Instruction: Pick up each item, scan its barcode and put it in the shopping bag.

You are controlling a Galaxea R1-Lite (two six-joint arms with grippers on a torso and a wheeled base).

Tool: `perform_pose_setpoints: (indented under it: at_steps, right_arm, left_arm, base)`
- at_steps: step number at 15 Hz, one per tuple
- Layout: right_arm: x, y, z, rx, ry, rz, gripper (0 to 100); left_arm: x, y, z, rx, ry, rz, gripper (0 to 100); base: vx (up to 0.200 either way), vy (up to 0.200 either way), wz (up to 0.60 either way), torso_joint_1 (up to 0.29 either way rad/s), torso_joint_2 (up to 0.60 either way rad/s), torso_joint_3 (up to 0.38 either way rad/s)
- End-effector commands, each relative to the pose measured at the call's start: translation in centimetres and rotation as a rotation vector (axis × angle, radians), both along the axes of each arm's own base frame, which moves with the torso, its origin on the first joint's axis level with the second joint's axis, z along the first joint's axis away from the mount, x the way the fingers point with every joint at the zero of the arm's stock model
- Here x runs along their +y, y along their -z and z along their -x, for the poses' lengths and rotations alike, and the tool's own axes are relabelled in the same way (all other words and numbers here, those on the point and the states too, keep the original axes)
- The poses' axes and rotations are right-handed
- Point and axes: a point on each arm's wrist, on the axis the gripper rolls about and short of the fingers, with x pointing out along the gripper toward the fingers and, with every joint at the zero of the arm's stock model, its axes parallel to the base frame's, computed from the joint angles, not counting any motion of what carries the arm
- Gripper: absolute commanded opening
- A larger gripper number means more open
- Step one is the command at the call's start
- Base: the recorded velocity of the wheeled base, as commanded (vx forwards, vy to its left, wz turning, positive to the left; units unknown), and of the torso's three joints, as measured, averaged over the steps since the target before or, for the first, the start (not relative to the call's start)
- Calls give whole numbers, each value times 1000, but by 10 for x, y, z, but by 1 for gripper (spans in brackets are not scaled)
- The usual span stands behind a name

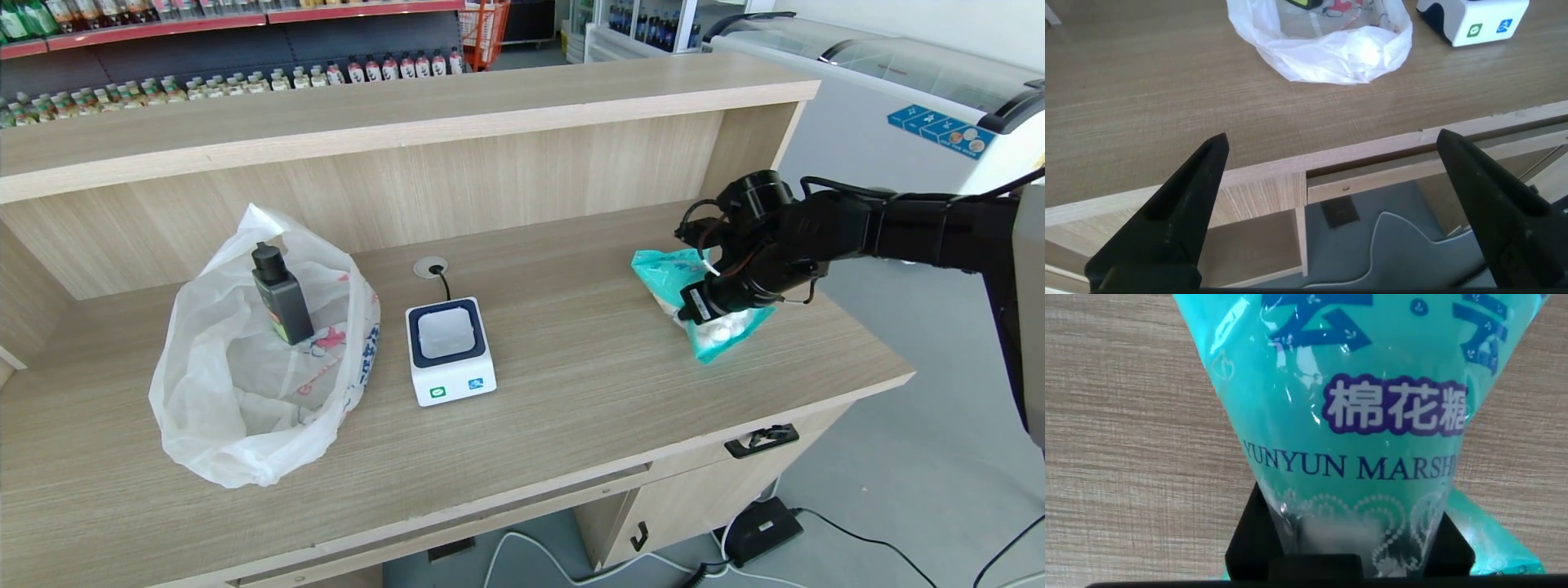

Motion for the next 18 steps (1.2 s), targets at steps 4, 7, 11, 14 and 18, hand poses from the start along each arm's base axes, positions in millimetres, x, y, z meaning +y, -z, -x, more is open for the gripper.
perform_pose_setpoints:
  at_steps: [4,7,11,14,18]
  right_arm:
    - [11,-10,8,-13,-29,0,0]
    - [15,-26,23,-4,-31,9,0]
    - [9,-45,44,52,-33,20,0]
    - [13,-53,50,42,-18,-7,0]
    - [19,-51,51,59,7,-32,0]
  left_arm:
    - [0,0,0,0,0,0,100]
    - [0,0,0,0,0,0,100]
    - [0,0,0,0,0,0,100]
    - [0,0,0,0,0,0,100]
    - [0,0,0,0,0,0,100]
  base:
    - [0,0,0,0,0,0]
    - [0,0,0,0,0,0]
    - [0,0,0,0,0,0]
    - [0,0,0,0,0,0]
    - [0,0,0,0,0,0]
